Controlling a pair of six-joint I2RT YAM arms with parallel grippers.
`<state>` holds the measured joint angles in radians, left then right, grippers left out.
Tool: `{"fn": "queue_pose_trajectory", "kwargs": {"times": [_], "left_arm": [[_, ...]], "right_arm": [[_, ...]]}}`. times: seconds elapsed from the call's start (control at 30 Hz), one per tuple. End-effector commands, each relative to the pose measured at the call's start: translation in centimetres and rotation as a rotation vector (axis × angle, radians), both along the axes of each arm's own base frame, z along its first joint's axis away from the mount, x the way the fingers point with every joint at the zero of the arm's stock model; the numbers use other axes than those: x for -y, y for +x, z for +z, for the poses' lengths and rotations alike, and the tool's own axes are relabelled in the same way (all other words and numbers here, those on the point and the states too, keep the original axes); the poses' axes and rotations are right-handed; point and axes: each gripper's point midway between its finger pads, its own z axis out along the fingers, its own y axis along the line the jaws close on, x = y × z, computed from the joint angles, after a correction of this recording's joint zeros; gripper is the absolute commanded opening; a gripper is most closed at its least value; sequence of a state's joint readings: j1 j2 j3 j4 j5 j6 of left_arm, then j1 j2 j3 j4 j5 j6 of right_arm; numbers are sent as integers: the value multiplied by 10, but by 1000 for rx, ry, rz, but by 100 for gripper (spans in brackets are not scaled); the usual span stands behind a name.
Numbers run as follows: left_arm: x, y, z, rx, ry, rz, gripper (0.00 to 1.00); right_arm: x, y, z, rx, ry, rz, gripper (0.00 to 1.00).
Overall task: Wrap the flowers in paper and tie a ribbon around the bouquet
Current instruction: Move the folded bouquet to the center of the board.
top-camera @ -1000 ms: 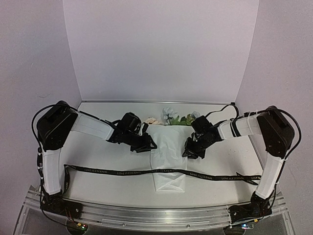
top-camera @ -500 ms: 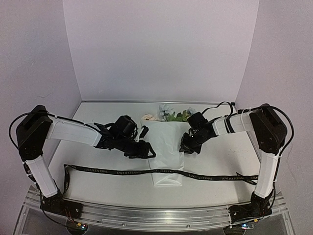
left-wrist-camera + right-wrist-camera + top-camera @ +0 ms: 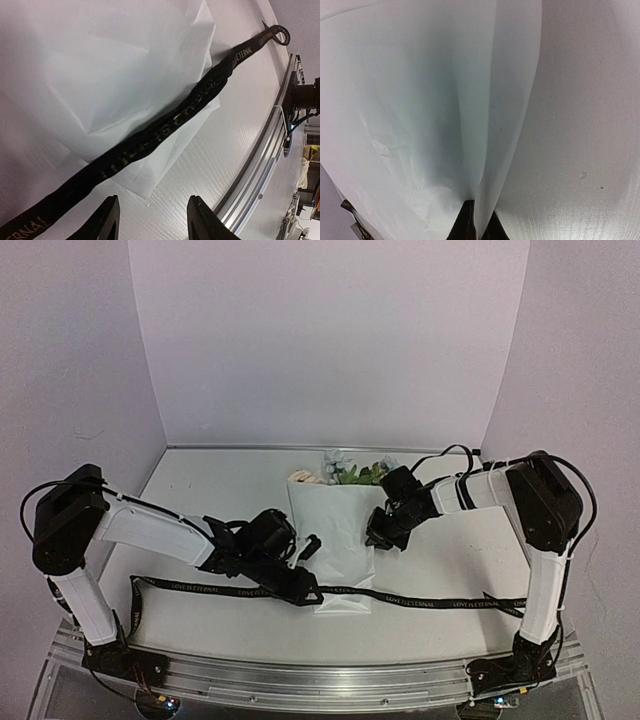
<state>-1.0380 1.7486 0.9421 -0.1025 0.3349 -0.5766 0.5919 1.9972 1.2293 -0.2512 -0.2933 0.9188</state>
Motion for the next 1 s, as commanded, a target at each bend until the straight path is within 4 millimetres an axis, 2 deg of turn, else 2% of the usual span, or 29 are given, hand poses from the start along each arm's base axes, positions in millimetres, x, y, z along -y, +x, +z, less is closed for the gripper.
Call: {"fn": "queue_pose_trajectory", "kwargs": {"times": [0.0, 0.1, 0.27, 0.4, 0.53, 0.63, 0.73, 0.87, 0.97], "left_arm": [[7, -12, -8, -10, -9, -34, 46], [9, -11, 6, 29, -38, -23, 46], [-6, 19, 33, 187, -6, 98, 54], [-14, 42, 33, 241, 28, 165, 60], [-15, 55, 19, 221, 41, 168, 65], [-9, 52, 7, 196, 36, 129, 70], [-1, 43, 2, 157, -1, 83, 73], [4, 21, -3, 106, -20, 24, 71], [12, 4, 2, 87, -62, -27, 67]], "right_arm": [[-1, 10, 2, 26, -16, -20, 3], [-1, 9, 2, 23, -18, -17, 3], [0, 7, 0, 19, -22, -13, 3], [0, 6, -1, 17, -24, -12, 3], [-1, 7, -1, 17, -21, -16, 3], [-2, 9, 2, 22, -18, -15, 3], [-3, 11, 4, 27, -17, -14, 2], [-3, 11, 6, 30, -19, -13, 2], [-2, 11, 6, 31, -21, -14, 2]]}}
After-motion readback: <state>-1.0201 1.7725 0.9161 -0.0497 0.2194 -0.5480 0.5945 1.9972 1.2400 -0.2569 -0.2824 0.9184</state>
